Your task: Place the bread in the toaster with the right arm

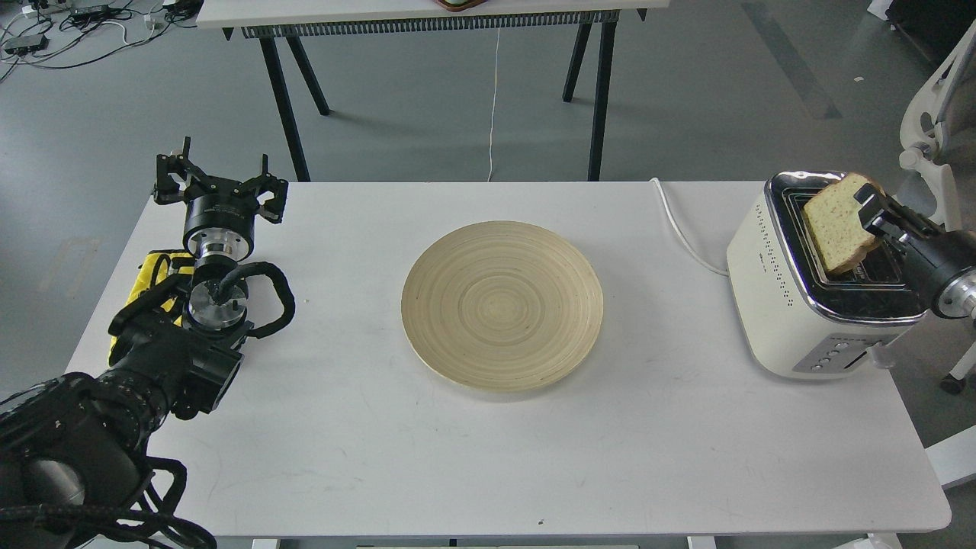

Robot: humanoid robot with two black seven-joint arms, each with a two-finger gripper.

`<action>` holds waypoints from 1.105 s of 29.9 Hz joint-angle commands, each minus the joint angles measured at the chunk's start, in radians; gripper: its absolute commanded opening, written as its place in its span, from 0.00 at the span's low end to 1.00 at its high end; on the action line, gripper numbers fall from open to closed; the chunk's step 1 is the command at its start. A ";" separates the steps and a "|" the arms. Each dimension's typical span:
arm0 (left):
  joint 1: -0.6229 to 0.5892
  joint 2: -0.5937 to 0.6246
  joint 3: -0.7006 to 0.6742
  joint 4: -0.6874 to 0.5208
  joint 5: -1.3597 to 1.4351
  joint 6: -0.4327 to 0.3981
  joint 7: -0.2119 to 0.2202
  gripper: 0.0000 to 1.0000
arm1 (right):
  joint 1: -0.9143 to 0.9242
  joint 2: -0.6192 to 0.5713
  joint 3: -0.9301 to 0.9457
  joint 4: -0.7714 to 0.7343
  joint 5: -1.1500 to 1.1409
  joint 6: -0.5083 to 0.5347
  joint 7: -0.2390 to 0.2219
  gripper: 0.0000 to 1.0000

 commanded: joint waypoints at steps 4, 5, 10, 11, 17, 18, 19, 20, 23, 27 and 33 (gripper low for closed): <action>0.000 0.000 0.000 0.000 0.000 0.000 0.000 1.00 | 0.006 0.019 0.007 0.009 0.004 0.000 0.000 0.54; 0.000 0.000 0.000 0.000 0.000 0.000 0.000 1.00 | 0.009 0.017 0.010 0.015 0.004 0.000 0.000 0.56; 0.000 0.000 -0.001 0.000 0.000 0.000 0.000 1.00 | 0.019 -0.004 0.053 0.082 0.009 0.000 -0.008 0.70; 0.000 0.000 0.000 0.000 0.000 0.000 0.000 1.00 | 0.019 -0.011 0.071 0.096 0.012 0.000 -0.011 0.76; 0.000 0.000 0.000 0.000 0.000 0.000 0.000 1.00 | 0.014 -0.017 0.221 0.162 0.042 0.000 -0.018 0.97; 0.000 0.000 0.000 0.000 0.000 0.000 0.000 1.00 | 0.014 -0.014 0.243 0.174 0.064 0.000 -0.021 0.97; 0.000 0.000 0.000 0.000 0.000 0.000 0.000 1.00 | 0.014 -0.008 0.266 0.187 0.093 0.000 -0.021 0.97; 0.000 0.000 0.000 0.000 0.000 0.000 0.000 1.00 | 0.014 -0.003 0.289 0.201 0.128 0.000 -0.021 0.97; 0.000 0.000 0.000 0.000 0.000 0.000 0.000 1.00 | 0.014 0.051 0.355 0.221 0.234 0.000 -0.020 0.97; 0.000 0.000 0.000 0.000 0.000 0.000 0.000 1.00 | 0.009 0.135 0.381 0.222 0.291 0.000 -0.017 0.97; 0.000 0.000 0.000 0.000 0.000 0.000 0.000 1.00 | -0.006 0.264 0.386 0.208 0.502 0.049 0.061 0.97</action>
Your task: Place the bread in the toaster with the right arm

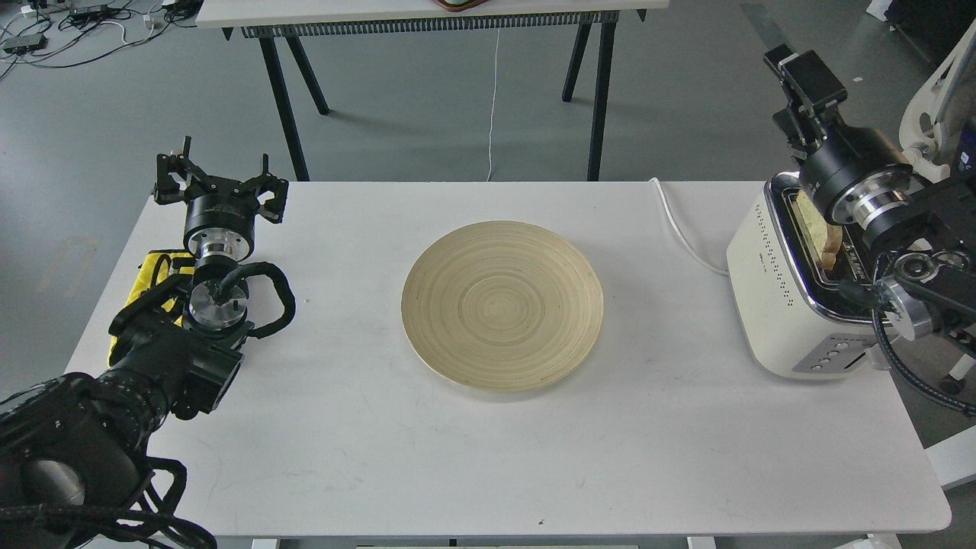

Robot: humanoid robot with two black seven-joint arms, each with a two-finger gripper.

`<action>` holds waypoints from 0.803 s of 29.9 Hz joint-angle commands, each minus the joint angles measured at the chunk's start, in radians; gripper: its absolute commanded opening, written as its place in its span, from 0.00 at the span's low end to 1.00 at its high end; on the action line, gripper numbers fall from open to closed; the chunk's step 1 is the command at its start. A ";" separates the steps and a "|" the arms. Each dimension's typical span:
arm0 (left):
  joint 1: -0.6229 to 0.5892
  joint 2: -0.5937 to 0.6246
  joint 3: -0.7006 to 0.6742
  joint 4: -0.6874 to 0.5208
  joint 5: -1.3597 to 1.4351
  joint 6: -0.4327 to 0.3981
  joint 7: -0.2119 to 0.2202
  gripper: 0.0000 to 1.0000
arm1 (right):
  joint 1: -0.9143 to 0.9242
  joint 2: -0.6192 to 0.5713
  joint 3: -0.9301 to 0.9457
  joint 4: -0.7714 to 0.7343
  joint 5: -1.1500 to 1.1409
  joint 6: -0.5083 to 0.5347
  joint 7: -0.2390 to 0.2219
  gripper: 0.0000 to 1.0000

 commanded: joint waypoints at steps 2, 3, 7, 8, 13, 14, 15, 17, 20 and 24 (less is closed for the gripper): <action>0.000 0.000 0.000 0.000 0.000 0.000 0.000 1.00 | -0.015 0.073 0.008 -0.020 0.198 0.127 0.103 0.97; 0.000 0.002 0.000 0.000 0.000 0.000 0.000 1.00 | -0.024 0.082 0.014 -0.035 0.241 0.179 0.127 0.97; 0.000 0.000 0.000 0.000 0.000 0.000 0.000 1.00 | -0.061 0.137 0.057 -0.133 0.341 0.378 0.197 0.97; 0.000 0.000 0.000 0.000 0.000 0.000 0.000 1.00 | -0.078 0.158 0.078 -0.168 0.364 0.440 0.212 0.97; 0.000 0.000 0.000 0.000 0.000 0.000 0.000 1.00 | -0.173 0.257 0.232 -0.371 0.473 0.720 0.240 0.97; 0.000 0.000 0.000 0.000 0.000 0.000 0.000 1.00 | -0.187 0.278 0.258 -0.406 0.481 0.766 0.240 0.97; 0.000 0.000 0.000 0.000 0.000 0.000 0.000 1.00 | -0.199 0.304 0.282 -0.455 0.484 0.812 0.240 0.97; 0.000 0.000 0.000 0.000 0.000 0.000 0.000 1.00 | -0.204 0.353 0.309 -0.538 0.484 0.886 0.239 0.97; 0.000 0.000 -0.001 0.000 0.000 0.000 0.000 1.00 | -0.204 0.402 0.316 -0.626 0.484 0.963 0.239 0.97; 0.000 0.000 -0.001 0.000 0.000 0.000 0.000 1.00 | -0.207 0.435 0.309 -0.684 0.484 0.973 0.239 0.97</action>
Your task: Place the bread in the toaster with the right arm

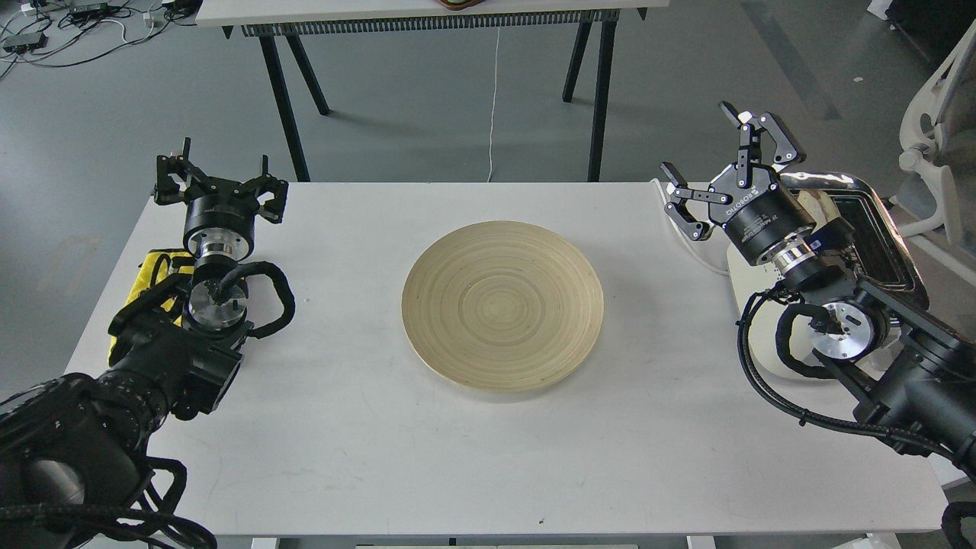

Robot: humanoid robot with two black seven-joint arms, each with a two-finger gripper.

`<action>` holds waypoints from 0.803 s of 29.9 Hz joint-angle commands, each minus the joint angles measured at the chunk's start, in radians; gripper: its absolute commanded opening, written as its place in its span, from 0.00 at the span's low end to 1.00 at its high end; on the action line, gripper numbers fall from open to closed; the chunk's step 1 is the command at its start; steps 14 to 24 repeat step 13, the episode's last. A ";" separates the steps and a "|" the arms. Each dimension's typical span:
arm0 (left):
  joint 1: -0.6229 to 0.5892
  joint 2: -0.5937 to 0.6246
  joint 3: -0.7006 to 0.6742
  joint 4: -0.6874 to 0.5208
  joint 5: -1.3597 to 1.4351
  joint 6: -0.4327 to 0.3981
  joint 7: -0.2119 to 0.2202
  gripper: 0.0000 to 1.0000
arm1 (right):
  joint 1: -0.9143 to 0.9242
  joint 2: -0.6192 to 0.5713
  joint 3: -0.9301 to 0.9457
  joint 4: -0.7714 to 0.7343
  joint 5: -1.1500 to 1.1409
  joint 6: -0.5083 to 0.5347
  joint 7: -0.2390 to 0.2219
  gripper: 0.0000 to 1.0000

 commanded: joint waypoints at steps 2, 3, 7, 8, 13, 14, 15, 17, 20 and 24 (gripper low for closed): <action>0.000 0.000 0.001 0.000 0.000 0.000 0.000 1.00 | -0.001 0.045 -0.010 -0.057 -0.001 0.010 0.001 0.97; 0.000 0.000 0.001 0.000 0.000 0.000 0.000 1.00 | -0.001 0.050 -0.009 -0.057 -0.001 0.010 0.001 0.97; 0.000 0.000 0.001 0.000 0.000 0.000 0.000 1.00 | -0.001 0.054 -0.003 -0.057 -0.001 0.010 0.003 0.97; 0.000 0.000 0.001 0.000 0.000 0.000 0.000 1.00 | -0.001 0.054 -0.001 -0.057 -0.001 0.010 0.003 0.97; 0.000 0.000 0.001 0.000 0.000 0.000 0.000 1.00 | 0.000 0.054 0.000 -0.052 -0.001 0.010 0.006 0.97; 0.000 0.000 0.001 0.000 0.000 0.000 0.000 1.00 | 0.000 0.054 0.000 -0.052 -0.001 0.010 0.006 0.97; 0.000 0.000 0.001 0.000 0.000 0.000 0.000 1.00 | 0.000 0.054 0.000 -0.052 -0.001 0.010 0.006 0.97; 0.000 0.000 0.001 0.000 0.000 0.000 0.000 1.00 | 0.000 0.054 0.000 -0.052 -0.001 0.010 0.006 0.97; 0.000 0.000 0.001 0.000 0.000 0.000 0.000 1.00 | 0.000 0.054 0.000 -0.052 -0.001 0.010 0.006 0.97; 0.000 0.000 0.001 0.000 0.000 0.000 0.000 1.00 | 0.000 0.054 0.000 -0.052 -0.001 0.010 0.006 0.97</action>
